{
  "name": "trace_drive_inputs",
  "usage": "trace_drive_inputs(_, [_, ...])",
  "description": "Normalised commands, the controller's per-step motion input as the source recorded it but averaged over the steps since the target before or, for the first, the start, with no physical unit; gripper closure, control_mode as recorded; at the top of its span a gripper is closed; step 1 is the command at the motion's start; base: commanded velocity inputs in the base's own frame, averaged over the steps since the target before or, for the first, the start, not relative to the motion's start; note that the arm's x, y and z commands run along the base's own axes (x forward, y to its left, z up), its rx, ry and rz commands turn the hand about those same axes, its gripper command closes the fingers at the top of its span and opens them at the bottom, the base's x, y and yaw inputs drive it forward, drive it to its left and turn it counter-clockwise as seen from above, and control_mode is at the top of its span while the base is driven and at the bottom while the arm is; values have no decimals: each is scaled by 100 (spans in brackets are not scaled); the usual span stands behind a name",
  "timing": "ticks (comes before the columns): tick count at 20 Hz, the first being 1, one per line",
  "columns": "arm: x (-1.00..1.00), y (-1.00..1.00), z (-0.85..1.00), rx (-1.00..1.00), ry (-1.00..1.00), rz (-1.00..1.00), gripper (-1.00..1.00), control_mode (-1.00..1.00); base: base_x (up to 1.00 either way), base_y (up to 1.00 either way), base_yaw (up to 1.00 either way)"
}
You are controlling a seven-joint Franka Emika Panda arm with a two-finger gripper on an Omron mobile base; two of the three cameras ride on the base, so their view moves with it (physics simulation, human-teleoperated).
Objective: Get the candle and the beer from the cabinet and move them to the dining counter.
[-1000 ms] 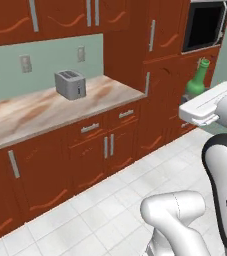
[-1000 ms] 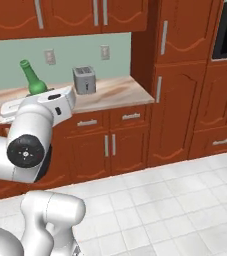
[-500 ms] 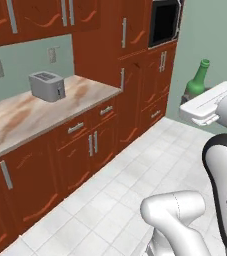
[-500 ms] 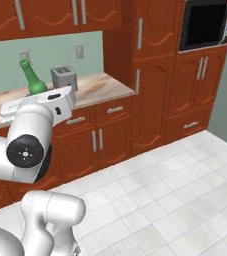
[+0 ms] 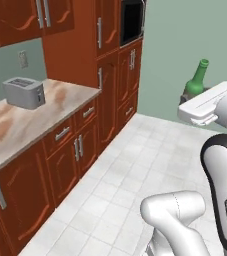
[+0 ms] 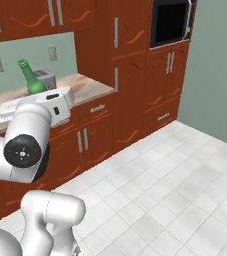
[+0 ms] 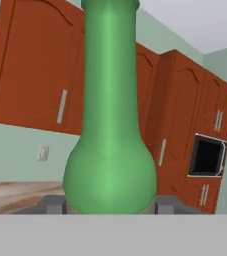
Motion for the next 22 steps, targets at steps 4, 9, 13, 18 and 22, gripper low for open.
trace_drive_inputs(4, [0,0,0,0,0,0,100,100,-1,43,-45])
trace_drive_inputs(9, [0,0,0,0,0,0,100,100,-4,41,-45])
trace_drive_inputs(13, [0,0,0,0,0,0,100,100,-9,42,-44])
trace_drive_inputs(18, [0,0,0,0,0,0,100,100,-6,23,-41])
trace_drive_inputs(22, [0,0,0,0,0,0,100,100,-8,-9,-32])
